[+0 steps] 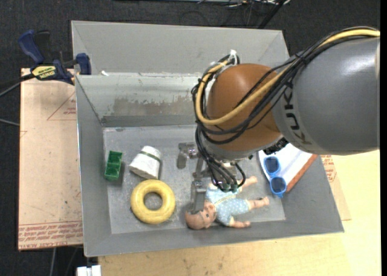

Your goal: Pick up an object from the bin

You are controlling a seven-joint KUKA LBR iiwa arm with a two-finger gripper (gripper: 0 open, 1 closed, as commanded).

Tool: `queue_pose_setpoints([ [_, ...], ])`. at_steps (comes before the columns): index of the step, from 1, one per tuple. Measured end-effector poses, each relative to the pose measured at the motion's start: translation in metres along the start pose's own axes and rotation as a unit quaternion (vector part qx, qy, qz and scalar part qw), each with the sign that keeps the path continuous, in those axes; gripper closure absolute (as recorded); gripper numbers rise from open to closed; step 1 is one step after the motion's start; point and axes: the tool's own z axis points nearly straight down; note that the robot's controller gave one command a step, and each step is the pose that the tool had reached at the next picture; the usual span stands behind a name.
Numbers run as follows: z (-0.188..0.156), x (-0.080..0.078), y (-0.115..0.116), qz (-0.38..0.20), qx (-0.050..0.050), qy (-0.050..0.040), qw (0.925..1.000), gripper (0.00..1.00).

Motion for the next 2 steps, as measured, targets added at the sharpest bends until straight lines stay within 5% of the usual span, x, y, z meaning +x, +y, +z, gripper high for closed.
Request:
queue_pose_setpoints([
  [1, 0.061, -0.001, 0.027, 0.001, 0.000, 0.0015, 1.0000, 0.00],
  [2, 0.124, 0.011, 0.027, -0.047, -0.001, -0.0005, 0.9989, 1.00],
])
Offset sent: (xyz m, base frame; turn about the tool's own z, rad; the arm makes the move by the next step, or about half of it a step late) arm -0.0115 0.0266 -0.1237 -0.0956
